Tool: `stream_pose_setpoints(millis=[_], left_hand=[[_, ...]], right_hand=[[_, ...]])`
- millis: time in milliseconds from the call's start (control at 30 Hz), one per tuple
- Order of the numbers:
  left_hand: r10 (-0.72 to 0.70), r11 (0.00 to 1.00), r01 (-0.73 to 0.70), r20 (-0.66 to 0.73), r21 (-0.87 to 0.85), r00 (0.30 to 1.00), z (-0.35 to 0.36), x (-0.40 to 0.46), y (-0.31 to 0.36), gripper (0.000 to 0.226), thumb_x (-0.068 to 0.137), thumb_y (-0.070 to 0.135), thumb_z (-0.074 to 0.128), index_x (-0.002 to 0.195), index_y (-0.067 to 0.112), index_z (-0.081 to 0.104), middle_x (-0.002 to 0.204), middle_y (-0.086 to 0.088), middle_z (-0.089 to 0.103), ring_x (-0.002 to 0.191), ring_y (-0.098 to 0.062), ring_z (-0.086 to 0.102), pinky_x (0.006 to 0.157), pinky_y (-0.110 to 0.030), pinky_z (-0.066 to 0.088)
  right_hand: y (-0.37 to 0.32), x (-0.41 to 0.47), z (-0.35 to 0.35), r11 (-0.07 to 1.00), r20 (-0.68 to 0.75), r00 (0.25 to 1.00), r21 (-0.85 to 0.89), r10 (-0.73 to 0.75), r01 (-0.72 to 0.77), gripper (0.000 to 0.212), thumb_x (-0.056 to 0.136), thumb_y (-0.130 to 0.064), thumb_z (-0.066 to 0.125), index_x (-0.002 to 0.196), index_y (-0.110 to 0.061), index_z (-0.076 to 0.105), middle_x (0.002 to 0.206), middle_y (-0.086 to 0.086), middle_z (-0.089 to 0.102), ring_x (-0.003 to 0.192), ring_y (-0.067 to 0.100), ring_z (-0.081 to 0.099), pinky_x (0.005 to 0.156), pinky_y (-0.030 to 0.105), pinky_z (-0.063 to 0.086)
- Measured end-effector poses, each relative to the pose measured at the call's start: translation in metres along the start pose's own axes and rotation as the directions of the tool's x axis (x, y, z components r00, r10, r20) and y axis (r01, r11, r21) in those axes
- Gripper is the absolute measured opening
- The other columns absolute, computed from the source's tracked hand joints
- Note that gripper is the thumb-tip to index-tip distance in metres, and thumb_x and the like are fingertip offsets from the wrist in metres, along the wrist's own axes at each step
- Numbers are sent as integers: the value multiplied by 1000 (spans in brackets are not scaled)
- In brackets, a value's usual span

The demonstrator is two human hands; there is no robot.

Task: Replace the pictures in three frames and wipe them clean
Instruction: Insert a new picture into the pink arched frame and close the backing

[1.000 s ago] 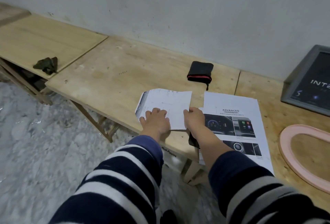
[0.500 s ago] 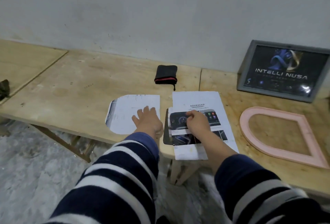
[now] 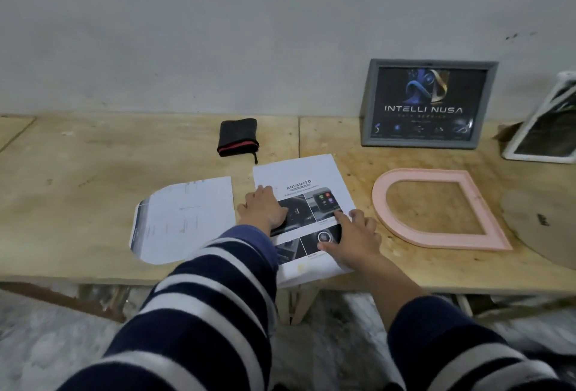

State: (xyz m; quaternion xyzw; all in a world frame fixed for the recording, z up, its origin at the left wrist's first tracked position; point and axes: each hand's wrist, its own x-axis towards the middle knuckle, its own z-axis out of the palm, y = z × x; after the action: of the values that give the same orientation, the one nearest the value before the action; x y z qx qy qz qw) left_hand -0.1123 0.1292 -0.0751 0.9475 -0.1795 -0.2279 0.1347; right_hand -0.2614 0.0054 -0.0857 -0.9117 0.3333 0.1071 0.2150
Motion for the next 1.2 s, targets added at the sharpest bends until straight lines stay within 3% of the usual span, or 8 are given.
stream_pose_setpoints(millis=[267,433,567,700,900,1033,1133,1200], left_hand=[[-49,996,57,-118,63,992,-2,11,1,52,94,44,50,139,20,37,141,-8,39,132,-31,30,104,-47,23],[23,960,-73,-183,-269,983,-11,15,7,26,97,23,48,123,18,45,117,-14,62,103,-32,55,80,-34,39],[35,924,-124,-245,-361,969,-27,6,10,9,97,18,49,102,24,45,100,-12,64,84,-29,55,70,-31,38],[4,861,-174,-335,-478,942,-41,-5,23,19,99,15,48,118,14,51,102,-2,52,83,-20,48,72,-25,32],[-256,648,-139,-386,-749,886,-43,-18,58,25,100,14,44,124,10,47,117,-10,59,84,-21,53,68,-25,41],[-354,483,-100,-298,-870,887,-22,-30,98,27,101,17,40,127,12,42,119,-11,56,90,-25,52,75,-31,40],[-369,391,-57,-213,-919,905,3,-44,131,28,102,17,37,130,11,37,121,-13,54,91,-25,51,74,-29,40],[-370,344,-13,-148,-939,917,21,-52,152,27,102,15,35,129,12,35,122,-15,54,90,-24,54,67,-29,43]], right_hand=[[3,4,1,1000,15,999,-3,-29,29,84,81,-56,64,150,-30,23,155,5,12,140,30,13,110,45,20],[3,6,1,1000,28,999,-5,-25,25,84,81,-56,64,150,-30,23,154,7,12,139,31,14,110,45,21],[2,5,0,999,23,1000,31,-7,6,84,80,-55,66,149,-33,23,152,5,15,138,28,15,110,42,22],[2,4,-15,924,26,997,376,67,-71,81,81,-41,70,148,-41,23,145,2,25,133,25,21,108,41,27],[18,14,-58,598,-51,957,789,286,-137,96,77,-41,73,150,-35,11,147,6,24,136,33,30,113,45,28],[52,29,-77,294,69,948,942,312,-165,85,73,-33,71,135,-48,14,132,6,54,112,30,58,98,47,48],[79,20,-104,304,23,929,942,369,-143,47,85,-14,60,117,-31,30,105,4,60,84,22,62,70,37,56],[103,20,-118,391,-62,917,914,394,-106,32,91,-4,53,119,-16,44,98,1,57,72,12,56,53,25,45]])
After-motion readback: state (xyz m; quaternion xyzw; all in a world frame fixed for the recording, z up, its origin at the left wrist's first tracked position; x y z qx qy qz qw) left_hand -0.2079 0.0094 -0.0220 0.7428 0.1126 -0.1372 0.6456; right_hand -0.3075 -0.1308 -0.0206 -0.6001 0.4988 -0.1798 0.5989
